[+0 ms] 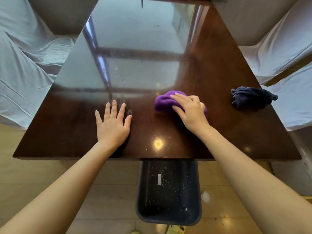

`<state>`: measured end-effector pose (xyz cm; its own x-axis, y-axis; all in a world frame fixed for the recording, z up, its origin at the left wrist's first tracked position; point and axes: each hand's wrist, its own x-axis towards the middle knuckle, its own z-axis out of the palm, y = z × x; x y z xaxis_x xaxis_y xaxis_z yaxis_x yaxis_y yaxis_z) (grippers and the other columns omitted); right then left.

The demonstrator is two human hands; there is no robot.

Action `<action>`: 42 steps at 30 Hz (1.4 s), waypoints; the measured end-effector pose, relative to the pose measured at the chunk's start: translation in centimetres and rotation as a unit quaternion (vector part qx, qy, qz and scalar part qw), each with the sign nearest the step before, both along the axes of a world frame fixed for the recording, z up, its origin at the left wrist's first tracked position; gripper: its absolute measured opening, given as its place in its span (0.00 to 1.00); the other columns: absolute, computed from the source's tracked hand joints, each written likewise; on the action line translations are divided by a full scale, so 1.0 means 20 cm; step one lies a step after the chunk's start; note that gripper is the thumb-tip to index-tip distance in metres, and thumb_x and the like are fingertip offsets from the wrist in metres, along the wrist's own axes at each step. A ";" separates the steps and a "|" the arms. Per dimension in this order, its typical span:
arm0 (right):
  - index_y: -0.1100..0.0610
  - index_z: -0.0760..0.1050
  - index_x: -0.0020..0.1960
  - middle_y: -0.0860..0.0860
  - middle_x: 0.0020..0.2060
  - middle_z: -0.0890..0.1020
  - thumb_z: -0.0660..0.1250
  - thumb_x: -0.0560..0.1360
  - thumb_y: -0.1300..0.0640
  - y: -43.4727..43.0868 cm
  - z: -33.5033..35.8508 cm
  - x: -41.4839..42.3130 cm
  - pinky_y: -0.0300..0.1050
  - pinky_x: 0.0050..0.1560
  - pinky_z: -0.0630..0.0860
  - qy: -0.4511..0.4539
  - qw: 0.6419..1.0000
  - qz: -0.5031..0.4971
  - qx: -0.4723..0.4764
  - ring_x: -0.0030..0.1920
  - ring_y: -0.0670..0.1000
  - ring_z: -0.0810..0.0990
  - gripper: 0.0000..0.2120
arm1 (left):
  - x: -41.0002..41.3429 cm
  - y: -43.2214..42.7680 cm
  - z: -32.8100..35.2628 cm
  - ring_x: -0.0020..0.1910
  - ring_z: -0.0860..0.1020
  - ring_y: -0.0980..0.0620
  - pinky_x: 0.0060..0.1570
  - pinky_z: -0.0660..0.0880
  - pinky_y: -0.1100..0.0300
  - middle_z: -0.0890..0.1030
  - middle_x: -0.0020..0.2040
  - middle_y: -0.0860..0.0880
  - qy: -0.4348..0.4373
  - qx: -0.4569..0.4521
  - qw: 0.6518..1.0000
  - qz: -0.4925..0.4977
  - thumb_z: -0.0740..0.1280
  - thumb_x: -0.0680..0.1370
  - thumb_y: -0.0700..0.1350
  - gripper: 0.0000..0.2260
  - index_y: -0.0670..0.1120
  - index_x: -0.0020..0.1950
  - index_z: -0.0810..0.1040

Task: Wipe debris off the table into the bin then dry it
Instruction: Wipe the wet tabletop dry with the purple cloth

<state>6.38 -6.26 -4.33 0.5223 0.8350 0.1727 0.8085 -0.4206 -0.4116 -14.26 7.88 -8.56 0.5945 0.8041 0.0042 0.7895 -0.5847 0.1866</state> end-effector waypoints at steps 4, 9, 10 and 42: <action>0.44 0.64 0.70 0.47 0.72 0.65 0.53 0.78 0.42 0.27 -0.09 -0.01 0.57 0.64 0.58 -0.012 0.996 0.022 -0.091 0.67 0.57 0.62 0.21 | -0.06 0.01 0.00 0.75 0.43 0.52 0.70 0.38 0.41 0.48 0.77 0.51 0.002 0.008 1.000 0.002 0.45 0.78 0.59 0.24 0.57 0.74 0.50; 0.41 0.64 0.68 0.46 0.73 0.64 0.53 0.78 0.42 0.21 -0.12 -0.18 0.59 0.65 0.57 -0.068 0.988 0.109 -0.089 0.67 0.56 0.62 0.19 | -0.11 0.03 0.00 0.75 0.42 0.53 0.70 0.37 0.42 0.46 0.77 0.52 0.004 0.001 1.000 0.010 0.44 0.78 0.61 0.25 0.58 0.74 0.48; 0.41 0.64 0.68 0.46 0.73 0.64 0.54 0.78 0.42 0.16 -0.12 -0.21 0.59 0.64 0.57 -0.069 0.986 0.124 -0.088 0.67 0.56 0.62 0.19 | -0.11 0.03 0.00 0.75 0.42 0.53 0.70 0.37 0.41 0.46 0.77 0.52 0.004 0.000 1.000 0.011 0.44 0.78 0.61 0.25 0.58 0.74 0.48; 0.56 0.67 0.60 0.51 0.58 0.68 0.75 0.67 0.56 -0.47 0.12 -0.36 0.39 0.58 0.73 0.158 0.979 0.073 0.109 0.57 0.46 0.70 0.26 | 0.02 -0.47 0.27 0.53 0.75 0.54 0.52 0.70 0.62 0.78 0.58 0.53 -0.209 -0.159 0.902 -0.342 0.65 0.74 0.50 0.23 0.52 0.69 0.65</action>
